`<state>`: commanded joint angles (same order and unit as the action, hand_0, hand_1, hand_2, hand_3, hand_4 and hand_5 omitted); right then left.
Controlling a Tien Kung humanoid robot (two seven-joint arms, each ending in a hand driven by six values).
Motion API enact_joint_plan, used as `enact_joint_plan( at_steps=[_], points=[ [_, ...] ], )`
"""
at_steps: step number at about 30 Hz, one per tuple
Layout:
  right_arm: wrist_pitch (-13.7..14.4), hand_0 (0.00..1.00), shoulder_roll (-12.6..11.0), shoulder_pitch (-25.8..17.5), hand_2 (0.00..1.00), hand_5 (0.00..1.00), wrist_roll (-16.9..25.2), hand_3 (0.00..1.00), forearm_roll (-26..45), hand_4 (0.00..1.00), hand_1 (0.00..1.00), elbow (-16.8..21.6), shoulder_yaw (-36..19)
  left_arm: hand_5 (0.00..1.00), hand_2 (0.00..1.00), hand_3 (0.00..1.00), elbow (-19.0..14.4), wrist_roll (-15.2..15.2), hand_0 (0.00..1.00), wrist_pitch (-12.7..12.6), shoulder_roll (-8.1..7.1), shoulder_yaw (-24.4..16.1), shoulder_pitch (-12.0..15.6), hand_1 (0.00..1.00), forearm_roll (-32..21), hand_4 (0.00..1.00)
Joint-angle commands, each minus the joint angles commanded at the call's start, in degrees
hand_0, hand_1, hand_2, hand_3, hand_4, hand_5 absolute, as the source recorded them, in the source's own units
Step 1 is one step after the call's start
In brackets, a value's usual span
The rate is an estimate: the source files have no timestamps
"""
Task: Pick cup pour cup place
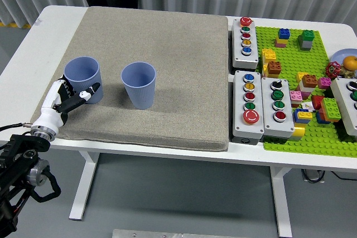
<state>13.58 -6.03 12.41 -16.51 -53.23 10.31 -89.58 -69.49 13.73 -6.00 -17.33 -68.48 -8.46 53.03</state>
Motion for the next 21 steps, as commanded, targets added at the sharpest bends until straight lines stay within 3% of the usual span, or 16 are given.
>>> enact_joint_plan(
  at_steps=[18, 19, 21],
  points=[
    [-0.02, 0.707, -0.02, 0.2, 0.588, 0.13, -0.04, 0.576, 0.01, 0.002, 0.632, 0.0, -0.04, 0.224, 0.998, 0.921, 0.34, -0.68, 0.928, -0.97, 0.11, 1.26, -1.51, 0.911, 0.03, 0.86],
    [-0.02, 0.706, -0.03, 0.2, 0.588, 0.131, -0.05, 0.576, 0.04, 0.002, 0.632, 0.0, -0.01, 0.227, 0.963, 0.885, 0.19, -0.97, 0.842, -1.1, 0.07, 1.33, -1.5, 0.825, 0.42, 0.855],
    [-0.03, 0.706, -0.03, 0.22, 0.588, 0.131, -0.06, 0.576, 0.02, 0.002, 0.632, 0.0, -0.02, 0.227, 0.963, 0.885, -0.15, -1.5, 0.842, -0.89, -0.02, 1.42, -1.48, 0.825, 1.43, 0.855]
  ],
)
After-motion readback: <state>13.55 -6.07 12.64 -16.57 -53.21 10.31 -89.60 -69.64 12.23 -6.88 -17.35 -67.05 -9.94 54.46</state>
